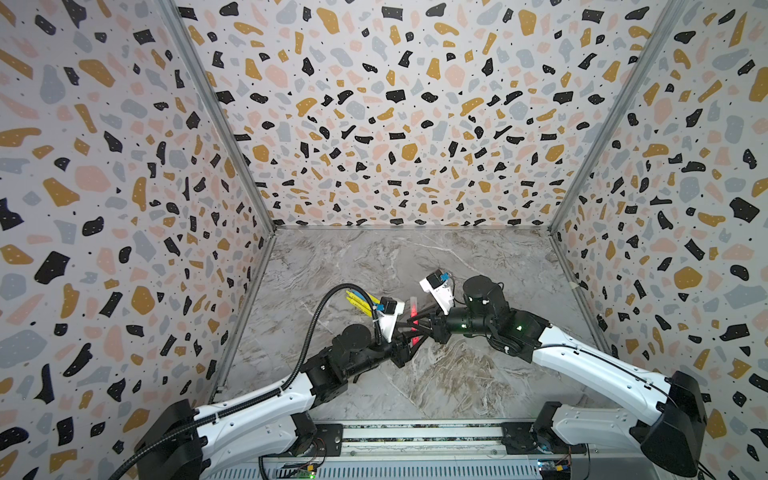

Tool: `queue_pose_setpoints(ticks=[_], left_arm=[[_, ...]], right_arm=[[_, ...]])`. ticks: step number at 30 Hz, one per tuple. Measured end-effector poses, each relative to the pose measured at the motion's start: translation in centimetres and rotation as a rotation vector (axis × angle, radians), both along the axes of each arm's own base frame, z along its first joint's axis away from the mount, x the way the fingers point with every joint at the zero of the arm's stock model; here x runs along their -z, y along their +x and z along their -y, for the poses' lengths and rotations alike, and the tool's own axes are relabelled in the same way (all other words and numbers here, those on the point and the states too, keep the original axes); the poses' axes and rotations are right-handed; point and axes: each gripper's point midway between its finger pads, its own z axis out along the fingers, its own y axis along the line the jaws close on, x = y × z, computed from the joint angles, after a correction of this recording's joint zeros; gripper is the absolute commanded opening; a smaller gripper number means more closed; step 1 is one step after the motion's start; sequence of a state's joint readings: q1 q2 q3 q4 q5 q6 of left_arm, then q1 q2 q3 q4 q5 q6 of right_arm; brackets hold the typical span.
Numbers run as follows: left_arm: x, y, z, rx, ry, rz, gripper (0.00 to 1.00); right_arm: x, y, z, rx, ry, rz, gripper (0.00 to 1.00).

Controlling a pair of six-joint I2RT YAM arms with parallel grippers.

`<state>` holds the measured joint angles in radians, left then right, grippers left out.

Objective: Insert the pens into the pen caps
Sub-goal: 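Close the right gripper on the pink highlighter while the left gripper opens, then carry the capped highlighter away with the right gripper and lay it down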

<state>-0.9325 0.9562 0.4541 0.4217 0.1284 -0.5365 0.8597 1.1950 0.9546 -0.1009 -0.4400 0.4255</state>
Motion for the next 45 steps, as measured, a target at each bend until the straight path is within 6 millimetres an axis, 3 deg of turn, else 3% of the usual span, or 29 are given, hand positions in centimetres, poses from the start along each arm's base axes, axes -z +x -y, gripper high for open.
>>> queue_pose_setpoints(ticks=[4, 8, 12, 16, 20, 28, 35, 45], left_arm=[[1.6, 0.7, -0.8, -0.057, 0.062, -0.028, 0.46], [3.3, 1.4, -2.4, -0.148, 0.135, -0.053, 0.47], [4.4, 1.7, -4.1, -0.219, 0.164, -0.062, 0.47], [5.7, 1.8, -5.1, -0.258, 0.19, -0.083, 0.46], [6.5, 1.9, -5.5, -0.278, 0.214, -0.101, 0.46], [7.3, 1.7, -6.3, -0.303, 0.203, -0.126, 0.46], [6.5, 1.1, -7.0, -0.309, 0.147, -0.119, 0.47], [5.0, 0.8, -8.0, -0.332, 0.08, -0.098, 0.47]], right_arm=[[0.9, 2.2, 1.8, 0.085, -0.039, -0.02, 0.05], [2.8, 5.5, 4.6, 0.208, -0.102, -0.065, 0.05], [6.3, 9.1, 7.2, 0.319, -0.189, -0.148, 0.05], [10.5, 11.4, 8.6, 0.38, -0.294, -0.238, 0.06], [13.5, 14.0, 9.1, 0.43, -0.39, -0.288, 0.07], [16.7, 21.7, 8.6, 0.494, -0.491, -0.296, 0.05], [20.4, 28.2, 9.7, 0.555, -0.575, -0.32, 0.04], [20.1, 34.4, 9.6, 0.609, -0.585, -0.288, 0.06]])
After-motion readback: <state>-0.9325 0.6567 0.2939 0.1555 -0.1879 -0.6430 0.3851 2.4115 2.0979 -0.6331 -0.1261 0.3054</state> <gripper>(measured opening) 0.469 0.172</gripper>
